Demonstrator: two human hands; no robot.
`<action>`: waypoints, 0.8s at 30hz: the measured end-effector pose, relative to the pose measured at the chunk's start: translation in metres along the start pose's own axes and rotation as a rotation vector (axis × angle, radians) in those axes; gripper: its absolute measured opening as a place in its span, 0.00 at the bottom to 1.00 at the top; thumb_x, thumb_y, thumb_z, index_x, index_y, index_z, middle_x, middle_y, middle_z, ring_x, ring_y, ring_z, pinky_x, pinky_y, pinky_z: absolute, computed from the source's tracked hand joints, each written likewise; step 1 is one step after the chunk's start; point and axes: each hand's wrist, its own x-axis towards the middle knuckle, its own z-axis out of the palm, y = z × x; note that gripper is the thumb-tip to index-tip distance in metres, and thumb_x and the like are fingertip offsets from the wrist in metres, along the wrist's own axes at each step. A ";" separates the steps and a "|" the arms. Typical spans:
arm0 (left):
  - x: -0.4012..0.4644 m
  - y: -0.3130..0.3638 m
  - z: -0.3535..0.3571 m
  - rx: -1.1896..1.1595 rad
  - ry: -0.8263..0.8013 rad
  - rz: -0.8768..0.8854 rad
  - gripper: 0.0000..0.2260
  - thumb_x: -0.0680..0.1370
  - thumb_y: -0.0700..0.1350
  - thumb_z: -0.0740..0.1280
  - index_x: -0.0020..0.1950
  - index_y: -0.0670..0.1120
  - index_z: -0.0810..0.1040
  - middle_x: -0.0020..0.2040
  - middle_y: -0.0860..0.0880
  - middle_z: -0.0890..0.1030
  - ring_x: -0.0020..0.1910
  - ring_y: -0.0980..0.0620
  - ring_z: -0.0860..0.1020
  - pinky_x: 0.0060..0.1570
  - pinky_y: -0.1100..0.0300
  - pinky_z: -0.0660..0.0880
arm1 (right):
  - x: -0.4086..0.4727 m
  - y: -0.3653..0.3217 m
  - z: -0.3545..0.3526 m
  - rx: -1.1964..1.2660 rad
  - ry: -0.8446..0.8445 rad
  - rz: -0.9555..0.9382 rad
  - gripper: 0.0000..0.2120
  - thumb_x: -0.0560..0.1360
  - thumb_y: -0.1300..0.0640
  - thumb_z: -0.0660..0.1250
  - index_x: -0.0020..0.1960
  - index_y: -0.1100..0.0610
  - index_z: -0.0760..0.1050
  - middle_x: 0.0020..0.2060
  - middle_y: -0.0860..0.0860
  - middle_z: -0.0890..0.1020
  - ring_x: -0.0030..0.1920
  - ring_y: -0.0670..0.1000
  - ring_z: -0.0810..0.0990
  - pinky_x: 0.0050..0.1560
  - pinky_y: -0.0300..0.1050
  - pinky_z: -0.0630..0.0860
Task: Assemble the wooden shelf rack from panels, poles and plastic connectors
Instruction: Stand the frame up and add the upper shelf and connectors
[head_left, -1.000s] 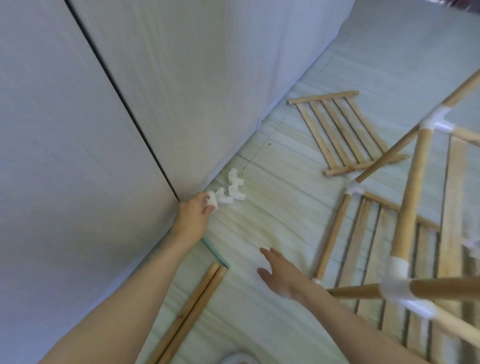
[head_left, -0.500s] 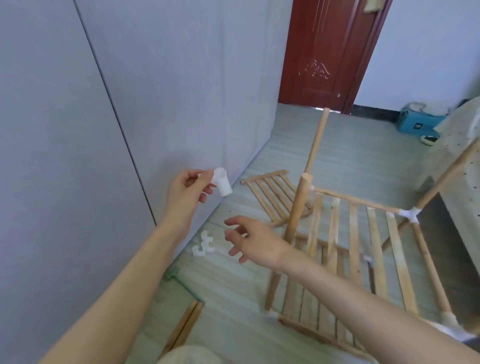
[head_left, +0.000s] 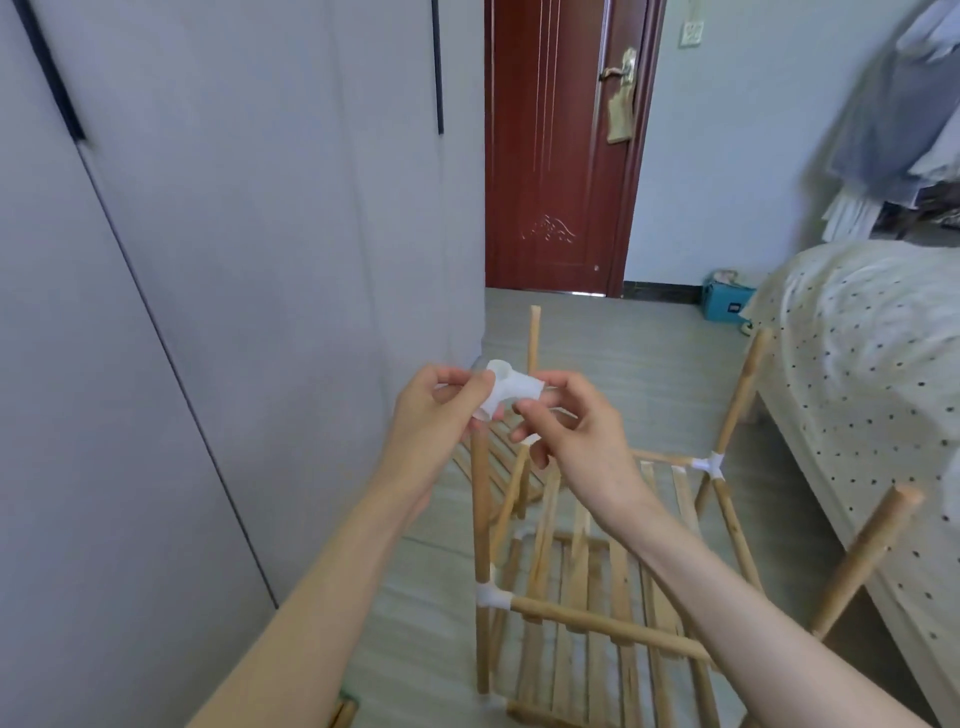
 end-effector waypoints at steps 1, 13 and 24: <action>0.000 -0.002 0.002 0.037 -0.034 0.003 0.06 0.75 0.47 0.68 0.48 0.46 0.74 0.32 0.50 0.82 0.26 0.62 0.75 0.28 0.71 0.69 | 0.001 0.000 -0.003 0.034 0.010 0.006 0.08 0.76 0.67 0.63 0.54 0.59 0.72 0.38 0.53 0.77 0.31 0.43 0.78 0.25 0.36 0.69; 0.008 -0.015 -0.008 0.208 -0.051 0.161 0.06 0.78 0.48 0.64 0.49 0.51 0.80 0.34 0.62 0.81 0.32 0.66 0.76 0.34 0.76 0.69 | 0.020 0.003 -0.010 -0.031 -0.108 -0.006 0.14 0.74 0.71 0.64 0.54 0.56 0.77 0.36 0.51 0.78 0.27 0.39 0.72 0.31 0.32 0.70; 0.006 -0.015 -0.010 0.066 -0.039 0.116 0.15 0.76 0.38 0.68 0.60 0.51 0.76 0.49 0.50 0.82 0.42 0.60 0.81 0.38 0.70 0.75 | 0.020 0.009 -0.002 0.106 -0.072 0.003 0.10 0.75 0.68 0.65 0.50 0.56 0.78 0.41 0.53 0.81 0.35 0.45 0.80 0.43 0.35 0.79</action>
